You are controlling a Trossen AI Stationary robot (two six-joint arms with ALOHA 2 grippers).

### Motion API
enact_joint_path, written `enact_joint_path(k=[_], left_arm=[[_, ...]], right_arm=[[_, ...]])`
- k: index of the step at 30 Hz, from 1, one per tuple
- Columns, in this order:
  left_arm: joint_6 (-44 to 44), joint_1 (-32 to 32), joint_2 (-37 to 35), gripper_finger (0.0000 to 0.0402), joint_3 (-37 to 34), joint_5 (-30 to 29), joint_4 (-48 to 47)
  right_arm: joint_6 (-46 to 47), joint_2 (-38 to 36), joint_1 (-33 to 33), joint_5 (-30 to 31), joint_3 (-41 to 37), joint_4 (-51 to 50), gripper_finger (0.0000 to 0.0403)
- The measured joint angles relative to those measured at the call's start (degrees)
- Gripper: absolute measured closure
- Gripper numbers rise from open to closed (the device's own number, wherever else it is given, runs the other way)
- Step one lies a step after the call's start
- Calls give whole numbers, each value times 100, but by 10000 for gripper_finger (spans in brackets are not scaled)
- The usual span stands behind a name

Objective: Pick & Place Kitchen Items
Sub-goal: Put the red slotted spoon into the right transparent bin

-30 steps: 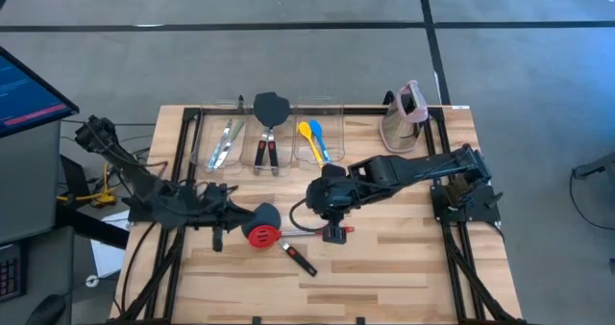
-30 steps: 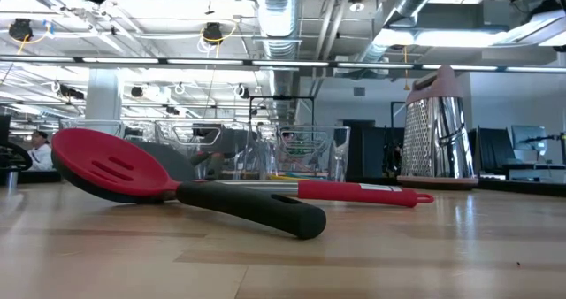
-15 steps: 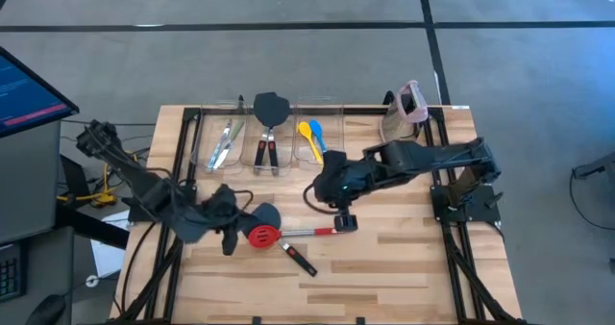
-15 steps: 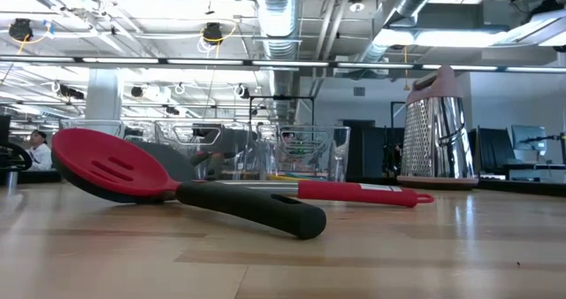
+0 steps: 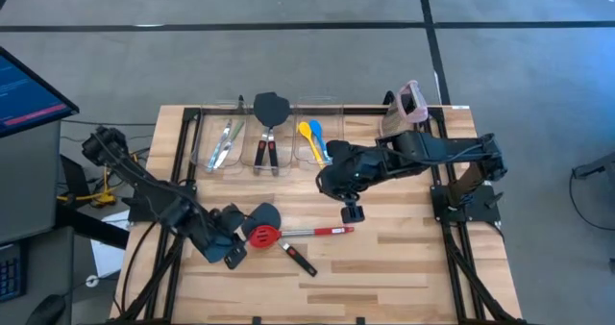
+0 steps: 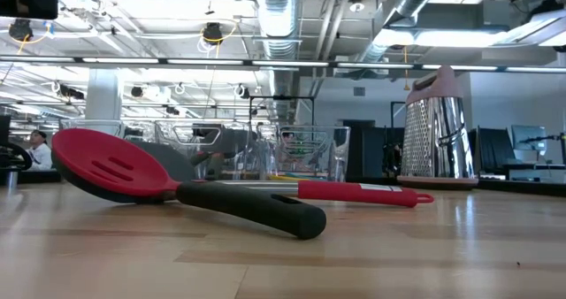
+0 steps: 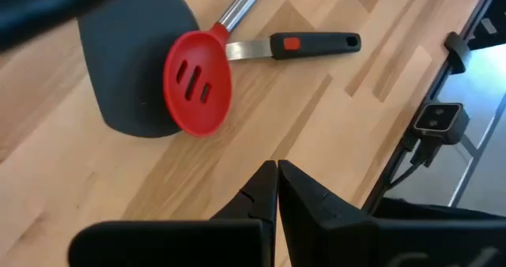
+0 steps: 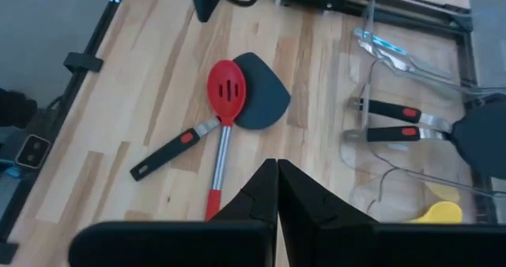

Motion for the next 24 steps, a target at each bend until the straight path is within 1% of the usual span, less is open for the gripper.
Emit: enact_joint_path(k=[6, 9, 11, 13, 17, 19, 22, 24], left_arm=[[-158, 59, 67, 401, -67, 13, 115], [-345, 91, 8, 401, -249, 20, 135], [-614, 92, -37, 401, -465, -50, 322], [-979, 16, -47, 401, -759, -295, 597], [-1548, -423, -61, 401, -1284, -1270, 1474], [-1841, -605, -62, 401, -1468, -1373, 1530], [-2348, -846, -62, 401, -1655, -1245, 1562], [-2591, -983, -62, 401, -1760, -1423, 1548]], right_arm=[[-96, 9, 14, -19, 0, -169, 402], [-128, 11, 6, -14, 0, -145, 402], [-126, 11, 5, -10, 0, -138, 402], [-125, 11, 7, -12, 0, -137, 402], [-73, 11, 12, -12, 0, -149, 402], [-18, 11, 10, -12, 0, -152, 402], [73, 11, 5, -1, 0, -152, 402], [134, 11, 8, 1, 0, -143, 402]])
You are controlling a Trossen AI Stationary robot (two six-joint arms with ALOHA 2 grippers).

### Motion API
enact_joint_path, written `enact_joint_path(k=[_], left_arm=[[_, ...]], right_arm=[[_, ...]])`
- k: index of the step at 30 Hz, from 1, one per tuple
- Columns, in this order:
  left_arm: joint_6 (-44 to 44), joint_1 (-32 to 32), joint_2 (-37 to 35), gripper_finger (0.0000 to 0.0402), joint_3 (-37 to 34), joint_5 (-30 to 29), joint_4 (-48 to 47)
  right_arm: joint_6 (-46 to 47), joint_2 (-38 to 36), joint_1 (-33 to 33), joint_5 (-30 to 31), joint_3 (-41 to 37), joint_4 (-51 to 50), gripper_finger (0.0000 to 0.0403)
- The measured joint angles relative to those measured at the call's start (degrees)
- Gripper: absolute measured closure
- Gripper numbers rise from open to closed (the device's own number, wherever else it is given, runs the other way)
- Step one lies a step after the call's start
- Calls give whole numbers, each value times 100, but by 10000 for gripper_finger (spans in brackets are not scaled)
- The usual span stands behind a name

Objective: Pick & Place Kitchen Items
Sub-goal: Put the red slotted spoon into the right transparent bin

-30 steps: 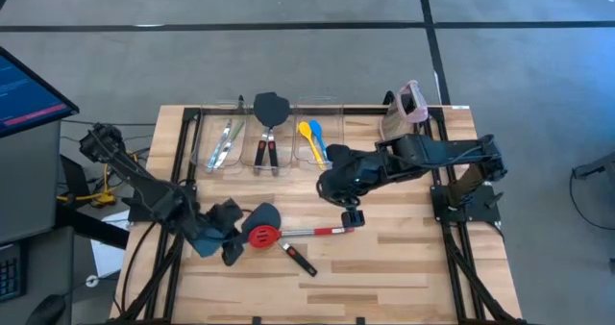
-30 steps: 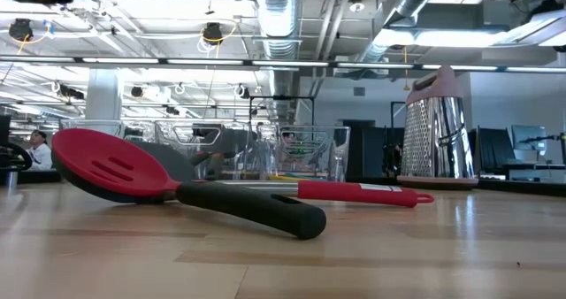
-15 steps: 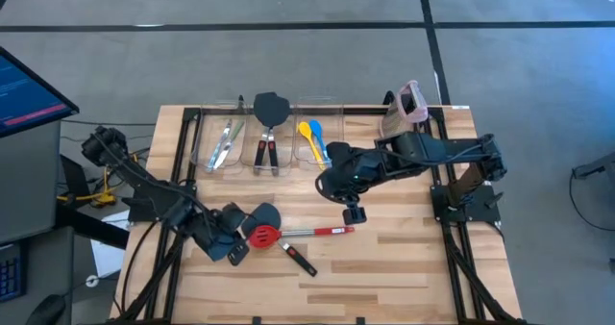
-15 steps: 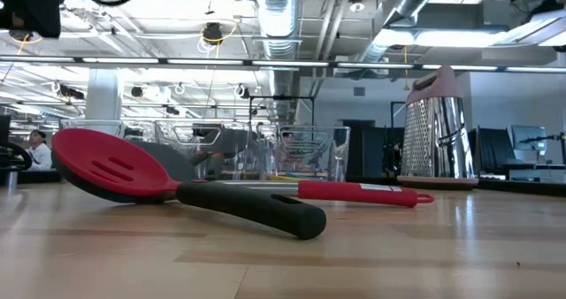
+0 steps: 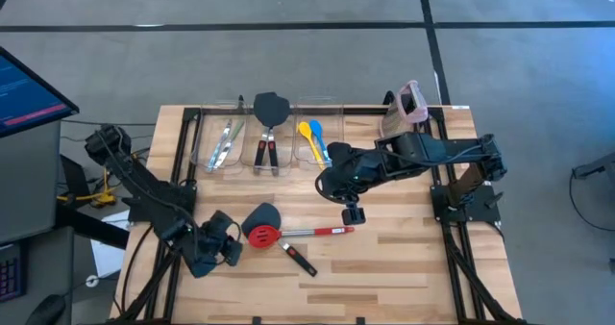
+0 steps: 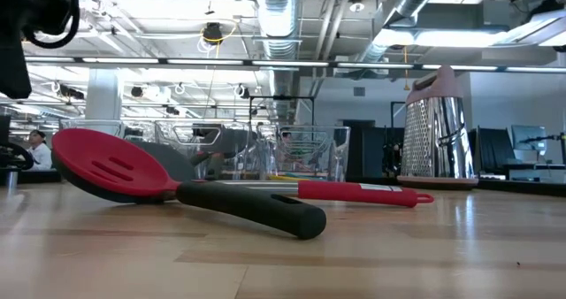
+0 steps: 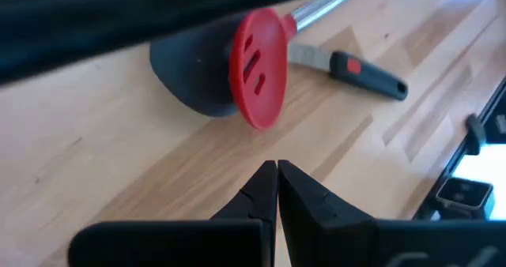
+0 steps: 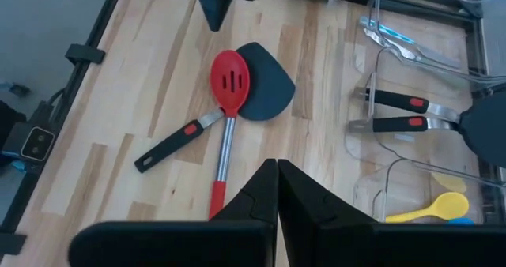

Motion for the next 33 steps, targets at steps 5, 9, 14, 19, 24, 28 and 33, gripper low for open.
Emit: enact_joint_path(k=[5, 9, 14, 19, 24, 28, 33], left_arm=[[-135, -49, 3, 401, -120, -309, 38], [-364, -47, 181, 401, -196, -513, 241], [-364, -245, 547, 401, -196, -597, 1035], [-384, -701, 904, 401, 147, -1275, 1114], [-393, -960, 1215, 401, 525, -1643, 1098], [-404, -771, 1706, 401, 971, -1652, 1103], [-373, -446, 2312, 401, 1467, -1651, 1088]], right_arm=[[46, 0, 0, 5, 0, 10, 402], [46, 0, -6, 11, 0, 11, 402], [46, 0, -88, 10, 0, -46, 402], [3, 0, -277, 9, 0, -338, 402], [-275, -69, -534, -262, -1, -348, 402], [-750, -159, -739, -559, 4, -310, 403], [-1325, -307, -1130, -1051, 2, -487, 403]])
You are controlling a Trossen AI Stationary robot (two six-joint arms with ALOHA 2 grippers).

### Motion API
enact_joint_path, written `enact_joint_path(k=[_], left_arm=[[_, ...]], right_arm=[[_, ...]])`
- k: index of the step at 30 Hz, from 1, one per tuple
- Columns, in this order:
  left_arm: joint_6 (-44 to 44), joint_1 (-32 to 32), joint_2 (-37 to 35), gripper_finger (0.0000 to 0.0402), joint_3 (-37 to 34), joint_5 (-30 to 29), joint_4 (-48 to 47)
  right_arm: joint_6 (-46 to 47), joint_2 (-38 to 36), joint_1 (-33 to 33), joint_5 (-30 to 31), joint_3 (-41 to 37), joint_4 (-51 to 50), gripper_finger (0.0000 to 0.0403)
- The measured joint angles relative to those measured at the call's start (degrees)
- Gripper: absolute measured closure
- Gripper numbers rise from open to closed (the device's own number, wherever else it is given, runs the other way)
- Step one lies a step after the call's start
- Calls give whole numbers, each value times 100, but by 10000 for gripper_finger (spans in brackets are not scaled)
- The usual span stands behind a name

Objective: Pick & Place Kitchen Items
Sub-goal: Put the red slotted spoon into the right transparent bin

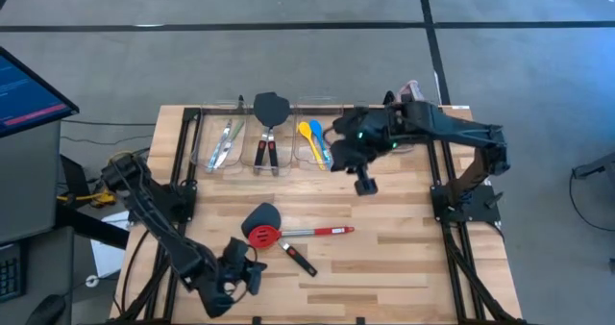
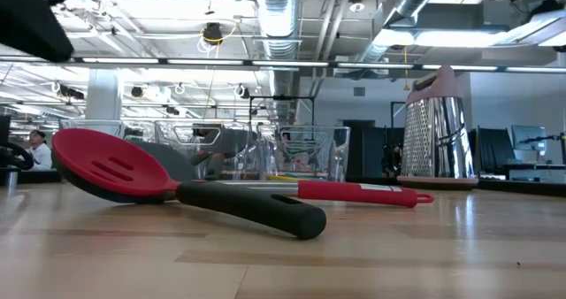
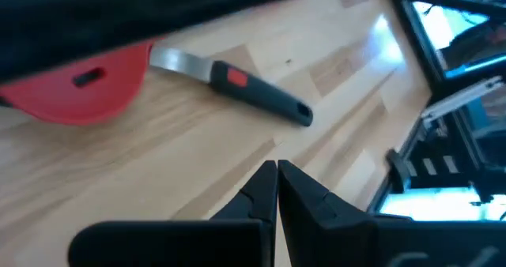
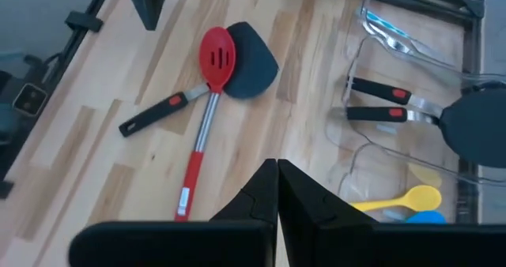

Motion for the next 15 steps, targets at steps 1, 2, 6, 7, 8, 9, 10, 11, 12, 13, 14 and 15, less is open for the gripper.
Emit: enact_joint_path(k=[1, 2, 6, 7, 8, 9, 10, 11, 12, 13, 14, 15], left_arm=[[-29, 17, 52, 401, 16, 50, -35], [-39, 16, 65, 401, -1, 61, -140], [-133, 68, -310, 401, 4, 314, -888], [-148, 108, -498, 401, 4, 435, -1186], [-150, 169, -675, 401, 6, 610, -1447], [-148, 214, -852, 401, 6, 731, -1757], [-143, 233, -1047, 401, -1, 779, -2099], [-140, 252, -1237, 401, -4, 743, -2353], [-138, 291, -1399, 401, 3, 692, -2516], [-135, 330, -1548, 401, -24, 678, -2616], [-133, 357, -1689, 401, -109, 693, -2677], [-135, 390, -1824, 401, -207, 752, -2727]], right_arm=[[-85, -39, -98, -133, 2, -41, 403], [-154, -82, -206, -260, 2, -128, 403], [-301, -196, -509, -436, 0, -333, 403], [-308, -225, -567, -441, 0, -357, 403], [-319, -263, -609, -442, 0, -391, 403], [-308, -290, -655, -441, 0, -428, 403], [-292, -302, -698, -442, 1, -432, 403], [-253, -305, -730, -442, 2, -436, 403], [-214, -305, -745, -442, 1, -444, 403], [-193, -305, -751, -439, -2, -442, 403], [-193, -305, -751, -439, -2, -444, 403], [-191, -303, -750, -440, -2, -442, 403]])
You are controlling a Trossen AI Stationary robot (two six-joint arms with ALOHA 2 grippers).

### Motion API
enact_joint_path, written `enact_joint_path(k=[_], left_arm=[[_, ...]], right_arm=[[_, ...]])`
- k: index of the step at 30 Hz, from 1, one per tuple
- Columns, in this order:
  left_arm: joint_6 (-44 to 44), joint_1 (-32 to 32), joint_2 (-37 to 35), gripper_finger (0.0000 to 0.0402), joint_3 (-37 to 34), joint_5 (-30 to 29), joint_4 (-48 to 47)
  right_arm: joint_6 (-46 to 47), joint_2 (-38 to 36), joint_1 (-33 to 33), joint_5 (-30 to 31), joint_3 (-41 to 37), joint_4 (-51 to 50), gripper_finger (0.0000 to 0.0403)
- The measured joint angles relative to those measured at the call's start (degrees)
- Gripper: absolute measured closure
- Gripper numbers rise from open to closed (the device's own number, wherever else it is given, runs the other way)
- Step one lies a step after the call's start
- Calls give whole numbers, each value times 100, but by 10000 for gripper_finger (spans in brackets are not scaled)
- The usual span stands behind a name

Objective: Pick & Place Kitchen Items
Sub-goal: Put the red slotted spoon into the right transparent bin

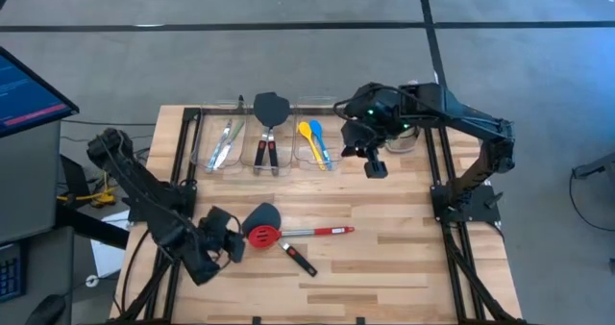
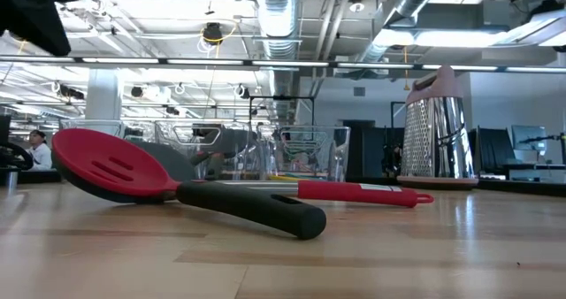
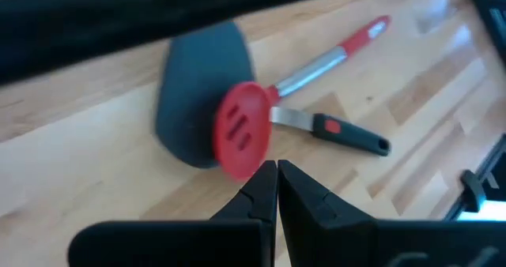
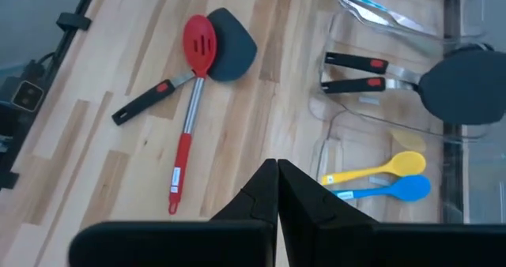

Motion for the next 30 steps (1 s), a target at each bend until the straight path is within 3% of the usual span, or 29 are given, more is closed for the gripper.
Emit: enact_joint_path(k=[7, 12, 22, 30], left_arm=[[-160, 182, -390, 398, -609, 441, 345], [-181, 347, -394, 363, -1047, 978, 1089], [-177, 720, -370, 262, -1472, 1004, 1750], [98, 1038, -346, 251, -1751, 1004, 2469]], right_arm=[[57, 52, 49, -3, 0, -5, 403], [61, 59, 54, -10, 0, -9, 403], [27, 61, -10, -3, 0, -9, 403], [9, 61, -84, 1, 0, -7, 403]])
